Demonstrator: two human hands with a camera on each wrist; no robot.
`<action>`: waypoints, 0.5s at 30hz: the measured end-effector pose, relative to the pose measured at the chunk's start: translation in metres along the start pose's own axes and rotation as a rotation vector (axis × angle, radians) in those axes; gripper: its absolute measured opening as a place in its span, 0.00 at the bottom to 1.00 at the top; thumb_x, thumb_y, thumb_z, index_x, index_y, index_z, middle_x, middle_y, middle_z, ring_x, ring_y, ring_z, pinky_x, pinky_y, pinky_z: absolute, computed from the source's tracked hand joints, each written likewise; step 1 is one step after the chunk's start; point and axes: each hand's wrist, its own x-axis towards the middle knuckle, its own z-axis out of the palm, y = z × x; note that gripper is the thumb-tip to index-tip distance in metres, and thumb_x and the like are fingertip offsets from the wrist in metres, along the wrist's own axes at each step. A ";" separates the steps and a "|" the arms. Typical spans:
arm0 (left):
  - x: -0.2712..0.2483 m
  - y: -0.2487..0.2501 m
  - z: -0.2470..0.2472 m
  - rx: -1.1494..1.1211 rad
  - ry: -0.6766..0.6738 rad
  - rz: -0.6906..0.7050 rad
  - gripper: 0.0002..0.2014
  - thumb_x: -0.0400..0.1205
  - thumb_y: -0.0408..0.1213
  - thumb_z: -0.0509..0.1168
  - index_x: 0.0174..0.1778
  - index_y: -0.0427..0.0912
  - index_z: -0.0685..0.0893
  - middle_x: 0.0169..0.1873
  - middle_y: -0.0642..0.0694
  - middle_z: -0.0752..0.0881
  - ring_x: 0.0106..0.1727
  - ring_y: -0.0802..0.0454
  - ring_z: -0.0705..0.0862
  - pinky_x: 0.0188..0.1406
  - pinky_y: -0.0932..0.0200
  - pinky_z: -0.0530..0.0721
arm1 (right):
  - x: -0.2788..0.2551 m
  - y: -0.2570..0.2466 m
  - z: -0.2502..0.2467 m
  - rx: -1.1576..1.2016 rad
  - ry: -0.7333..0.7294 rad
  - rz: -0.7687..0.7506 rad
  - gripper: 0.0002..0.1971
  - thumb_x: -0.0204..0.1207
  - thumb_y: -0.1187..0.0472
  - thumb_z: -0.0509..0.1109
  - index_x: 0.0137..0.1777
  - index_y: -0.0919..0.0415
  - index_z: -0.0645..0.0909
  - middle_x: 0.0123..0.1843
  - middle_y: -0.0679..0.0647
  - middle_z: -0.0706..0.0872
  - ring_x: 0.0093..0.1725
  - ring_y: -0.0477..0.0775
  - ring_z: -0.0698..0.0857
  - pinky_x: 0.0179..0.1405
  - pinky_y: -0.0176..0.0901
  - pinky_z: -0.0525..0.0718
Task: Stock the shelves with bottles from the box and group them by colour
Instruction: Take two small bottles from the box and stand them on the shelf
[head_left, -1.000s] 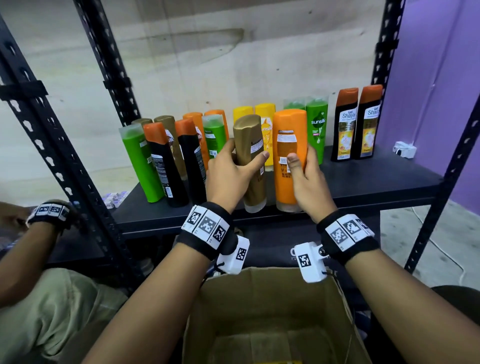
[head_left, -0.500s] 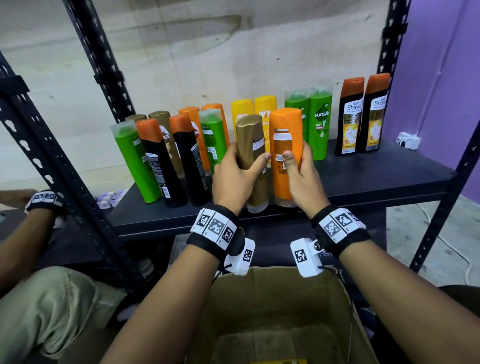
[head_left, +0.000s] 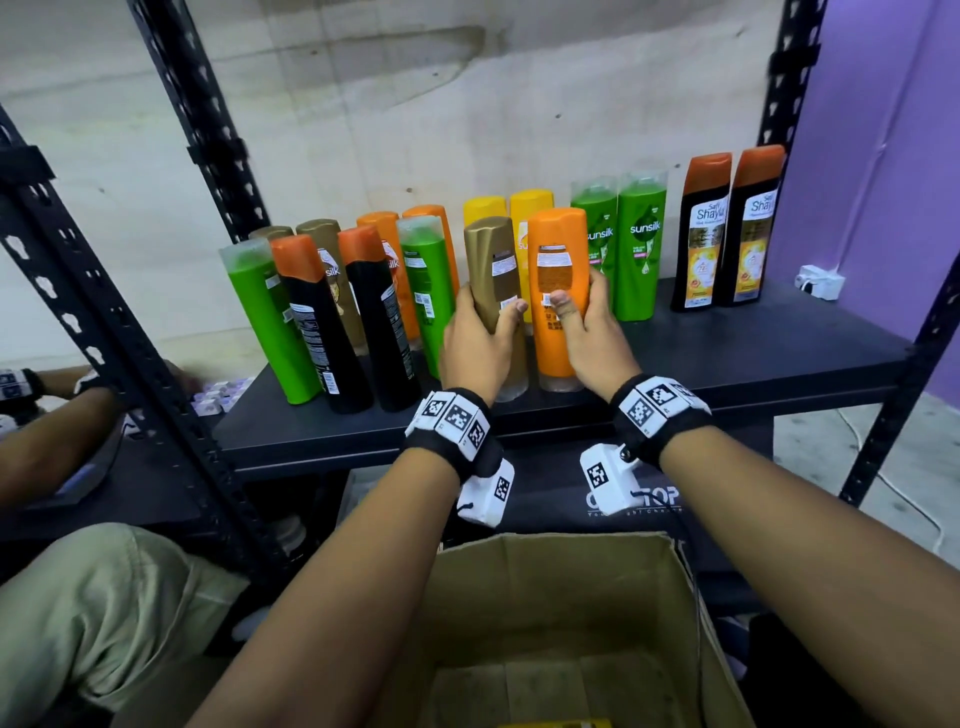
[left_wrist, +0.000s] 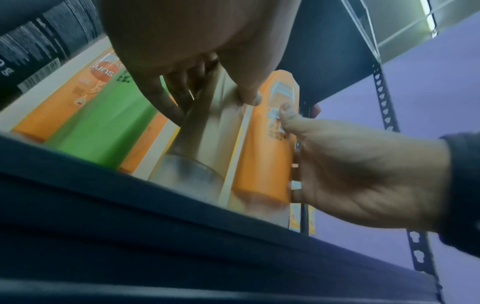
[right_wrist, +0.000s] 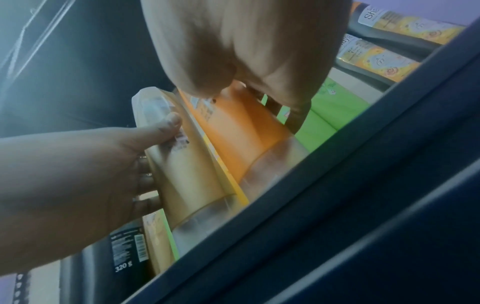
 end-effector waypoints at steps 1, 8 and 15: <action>0.003 0.000 0.001 0.012 -0.003 -0.009 0.26 0.82 0.59 0.68 0.72 0.50 0.76 0.61 0.48 0.88 0.61 0.45 0.86 0.56 0.49 0.85 | 0.003 0.000 0.000 -0.029 -0.004 0.000 0.30 0.88 0.40 0.56 0.85 0.52 0.58 0.79 0.54 0.76 0.72 0.58 0.80 0.71 0.53 0.78; 0.019 -0.002 0.005 0.086 -0.014 -0.042 0.26 0.83 0.60 0.67 0.71 0.49 0.76 0.63 0.46 0.87 0.63 0.40 0.85 0.56 0.48 0.83 | 0.022 0.001 -0.001 -0.120 -0.025 0.010 0.29 0.89 0.42 0.58 0.85 0.54 0.60 0.81 0.57 0.74 0.75 0.61 0.78 0.75 0.63 0.77; 0.034 0.003 0.009 0.115 -0.045 -0.122 0.27 0.84 0.55 0.68 0.72 0.42 0.74 0.63 0.37 0.86 0.63 0.34 0.84 0.57 0.47 0.81 | 0.035 -0.003 0.000 -0.159 -0.071 0.046 0.29 0.89 0.44 0.59 0.85 0.54 0.61 0.80 0.57 0.76 0.75 0.64 0.79 0.75 0.62 0.77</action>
